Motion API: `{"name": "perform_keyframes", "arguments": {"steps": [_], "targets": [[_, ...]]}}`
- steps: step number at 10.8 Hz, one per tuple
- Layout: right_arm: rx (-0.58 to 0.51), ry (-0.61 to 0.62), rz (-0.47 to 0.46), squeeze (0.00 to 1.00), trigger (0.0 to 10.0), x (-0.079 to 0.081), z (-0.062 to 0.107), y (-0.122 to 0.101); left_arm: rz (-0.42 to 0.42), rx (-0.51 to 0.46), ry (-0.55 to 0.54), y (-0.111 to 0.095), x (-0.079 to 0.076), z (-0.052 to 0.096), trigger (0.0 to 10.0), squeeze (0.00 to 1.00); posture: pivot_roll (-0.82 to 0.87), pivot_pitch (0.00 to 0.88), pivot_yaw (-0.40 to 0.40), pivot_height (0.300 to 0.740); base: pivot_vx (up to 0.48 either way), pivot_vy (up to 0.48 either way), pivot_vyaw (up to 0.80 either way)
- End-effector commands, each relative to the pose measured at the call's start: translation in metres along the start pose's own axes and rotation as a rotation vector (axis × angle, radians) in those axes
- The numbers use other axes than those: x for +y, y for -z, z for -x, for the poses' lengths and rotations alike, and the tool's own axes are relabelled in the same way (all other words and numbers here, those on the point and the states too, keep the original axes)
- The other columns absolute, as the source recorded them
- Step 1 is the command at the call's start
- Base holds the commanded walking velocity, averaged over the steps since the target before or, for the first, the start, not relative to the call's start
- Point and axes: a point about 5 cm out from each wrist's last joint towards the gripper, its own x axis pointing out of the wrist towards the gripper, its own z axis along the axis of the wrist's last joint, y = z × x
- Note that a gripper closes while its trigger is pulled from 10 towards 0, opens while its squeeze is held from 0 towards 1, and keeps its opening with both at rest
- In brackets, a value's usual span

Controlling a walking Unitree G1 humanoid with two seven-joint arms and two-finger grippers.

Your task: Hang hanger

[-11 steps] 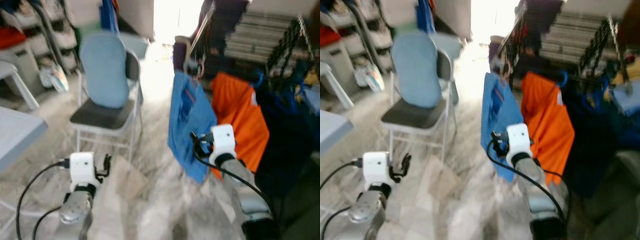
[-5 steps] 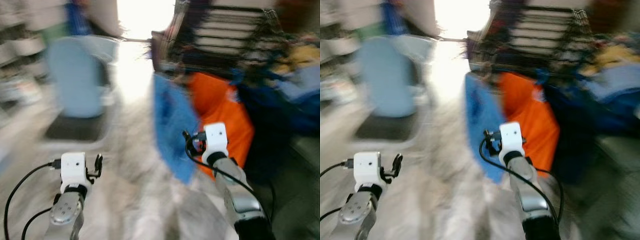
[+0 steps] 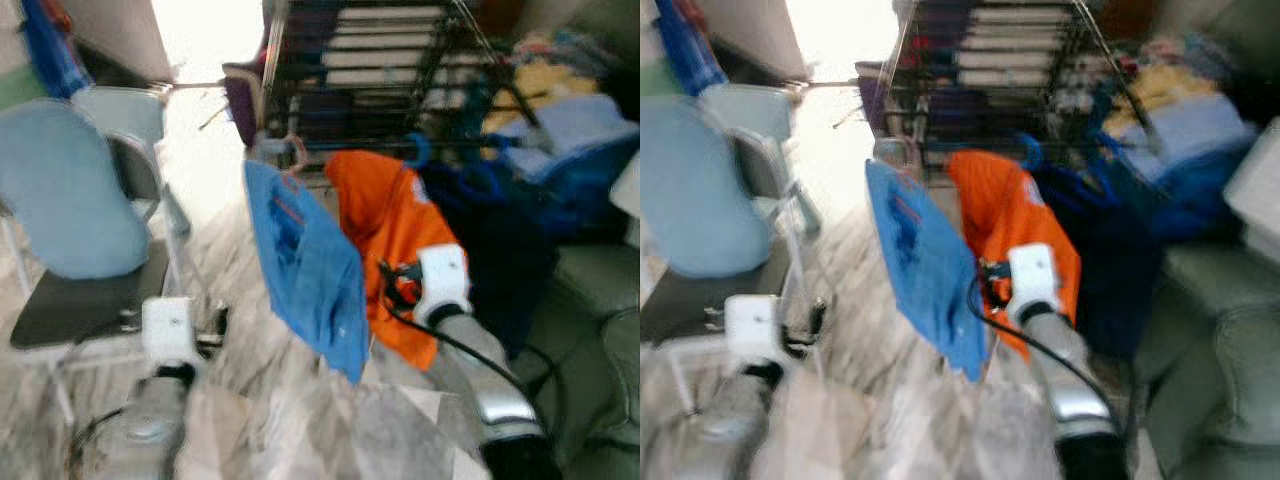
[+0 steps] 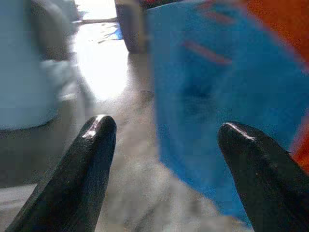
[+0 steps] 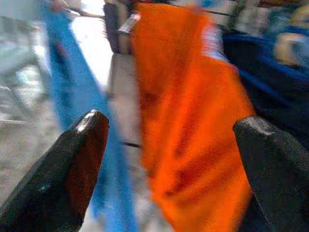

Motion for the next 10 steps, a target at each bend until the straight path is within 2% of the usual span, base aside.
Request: {"name": "perform_keyframes", "arguments": {"steps": [1, 5, 10], "targets": [[-0.019, 0.002, -0.003, 0.0, 10.0, 0.0011, -0.0022, -0.0067, -0.006, -0.018, -0.002, -0.0042, 0.0047, 0.0002, 10.0, 0.0, -0.02, 0.0, 0.026, 0.74, 0.36, 0.0, -0.8], [-0.025, 0.019, 0.006, 0.0, 10.0, -0.0007, -0.0028, -0.0088, -0.008, -0.017, 0.013, -0.0044, 0.002, -0.0016, 10.0, 0.0, -0.02, 0.0, 0.028, 0.74, 0.445, 0.0, -0.75], [0.009, -0.003, 0.029, 0.0, 10.0, -0.0026, -0.0025, -0.0034, -0.011, -0.007, 0.013, -0.0035, 0.0019, -0.0027, 10.0, 0.0, -0.03, 0.0, 0.031, 0.74, 0.44, 0.0, 0.0]]}}
